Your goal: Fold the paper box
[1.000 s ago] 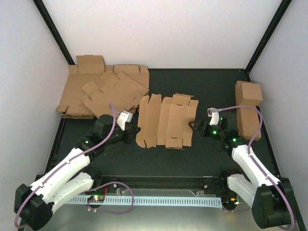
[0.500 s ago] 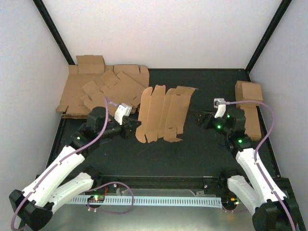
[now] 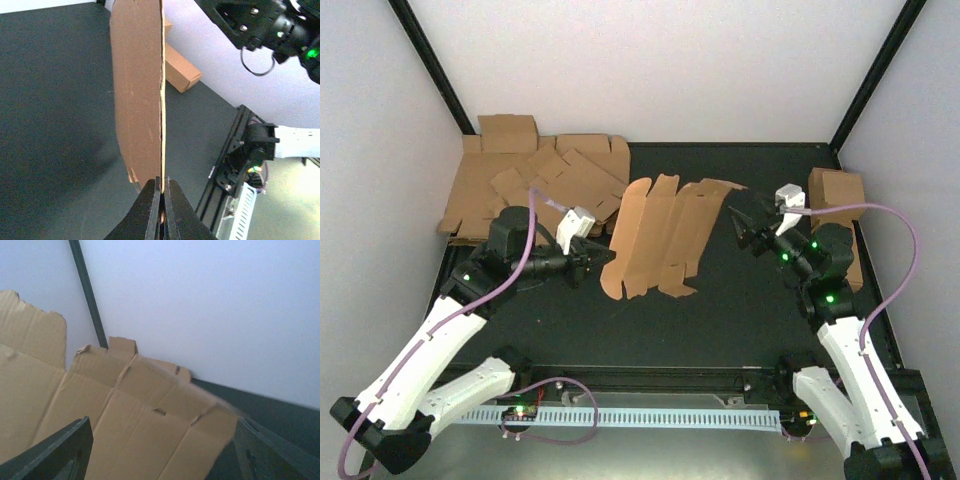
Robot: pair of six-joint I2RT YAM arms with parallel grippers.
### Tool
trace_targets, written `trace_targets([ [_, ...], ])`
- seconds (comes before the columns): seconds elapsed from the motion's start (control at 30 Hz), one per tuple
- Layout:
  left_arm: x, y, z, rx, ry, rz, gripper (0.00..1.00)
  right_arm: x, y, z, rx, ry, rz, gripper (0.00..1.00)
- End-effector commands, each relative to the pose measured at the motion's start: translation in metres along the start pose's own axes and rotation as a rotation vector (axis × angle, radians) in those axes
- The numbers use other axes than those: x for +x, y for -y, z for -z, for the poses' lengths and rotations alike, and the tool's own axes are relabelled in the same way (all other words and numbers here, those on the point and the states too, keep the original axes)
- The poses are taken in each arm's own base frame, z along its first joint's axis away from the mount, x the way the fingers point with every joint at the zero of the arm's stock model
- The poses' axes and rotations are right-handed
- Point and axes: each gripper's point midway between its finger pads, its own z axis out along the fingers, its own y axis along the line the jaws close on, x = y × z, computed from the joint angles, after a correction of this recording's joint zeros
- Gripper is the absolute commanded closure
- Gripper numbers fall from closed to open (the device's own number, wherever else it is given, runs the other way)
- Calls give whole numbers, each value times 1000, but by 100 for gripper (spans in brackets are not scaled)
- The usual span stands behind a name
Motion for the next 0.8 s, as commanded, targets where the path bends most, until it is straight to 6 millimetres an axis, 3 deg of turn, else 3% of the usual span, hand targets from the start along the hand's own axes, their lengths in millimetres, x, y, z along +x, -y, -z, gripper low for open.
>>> trace_targets([
  [0.0, -12, 28, 11, 106, 2, -32, 98, -33, -10, -6, -39, 66, 257, 21],
  [0.2, -10, 34, 18, 112, -1, -45, 98, -34, -6, -16, -32, 26, 446, 29],
  [0.37, -7, 39, 23, 121, -22, -61, 98, -27, -36, -12, -210, 25, 665, 47],
  [0.5, -7, 41, 29, 111, -18, -84, 98, -29, -40, -11, -220, 32, 691, 47],
  [0.63, -8, 42, 31, 107, -14, -92, 98, -25, -39, -13, -227, 11, 695, 60],
  [0.77, -8, 41, 32, 98, -10, -97, 98, -25, -39, -15, -229, 6, 690, 60],
])
